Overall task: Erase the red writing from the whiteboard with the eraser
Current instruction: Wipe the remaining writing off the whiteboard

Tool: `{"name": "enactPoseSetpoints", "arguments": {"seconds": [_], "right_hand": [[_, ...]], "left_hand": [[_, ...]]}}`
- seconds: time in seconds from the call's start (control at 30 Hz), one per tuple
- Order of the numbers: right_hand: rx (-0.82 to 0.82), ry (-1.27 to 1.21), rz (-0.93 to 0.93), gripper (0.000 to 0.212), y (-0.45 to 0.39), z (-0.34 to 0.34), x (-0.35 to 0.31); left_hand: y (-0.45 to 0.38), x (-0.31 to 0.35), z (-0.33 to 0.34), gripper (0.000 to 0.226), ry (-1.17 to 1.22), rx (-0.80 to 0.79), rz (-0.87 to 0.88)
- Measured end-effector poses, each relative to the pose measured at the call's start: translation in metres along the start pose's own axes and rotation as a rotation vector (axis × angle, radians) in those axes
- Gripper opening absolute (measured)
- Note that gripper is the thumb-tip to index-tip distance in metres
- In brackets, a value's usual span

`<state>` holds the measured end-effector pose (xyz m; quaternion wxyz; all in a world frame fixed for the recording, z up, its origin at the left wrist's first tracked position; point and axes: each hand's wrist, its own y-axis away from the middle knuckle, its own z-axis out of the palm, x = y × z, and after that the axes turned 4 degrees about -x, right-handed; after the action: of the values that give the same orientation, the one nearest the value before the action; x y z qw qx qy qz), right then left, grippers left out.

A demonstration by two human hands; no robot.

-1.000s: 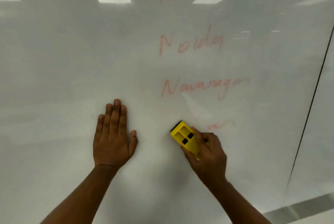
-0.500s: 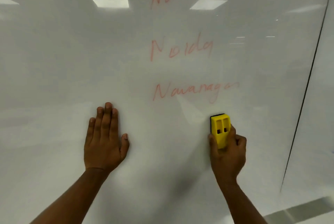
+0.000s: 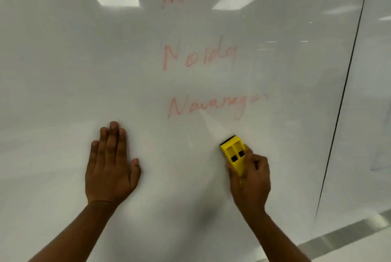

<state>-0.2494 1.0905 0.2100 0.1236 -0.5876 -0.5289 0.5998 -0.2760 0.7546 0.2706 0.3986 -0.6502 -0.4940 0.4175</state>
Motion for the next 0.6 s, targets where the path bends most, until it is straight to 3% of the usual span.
{"name": "enactPoseSetpoints", "arguments": {"seconds": [0.1,0.23,0.37,0.43,0.6], "right_hand": [[-0.075,0.041,-0.074,0.062,0.001,-0.012,0.023],[0.069,-0.007,0.295,0.064,-0.045,-0.018,0.027],[-0.066,0.074,-0.066,0.058,-0.014,-0.013,0.004],[-0.108,0.115,-0.116,0.065,-0.013,-0.025,0.014],[0.018,0.095,0.207,0.064,-0.11,-0.058,0.012]], "left_hand": [[0.001,0.0,0.001,0.082,-0.003,0.004,-0.003],[-0.002,0.003,-0.002,0.083,-0.011,-0.009,-0.02],[-0.003,0.007,-0.012,0.08,-0.015,-0.054,-0.035],[-0.001,0.011,-0.02,0.079,0.012,-0.089,-0.053],[-0.023,0.03,-0.043,0.082,0.061,-0.106,-0.056]]}}
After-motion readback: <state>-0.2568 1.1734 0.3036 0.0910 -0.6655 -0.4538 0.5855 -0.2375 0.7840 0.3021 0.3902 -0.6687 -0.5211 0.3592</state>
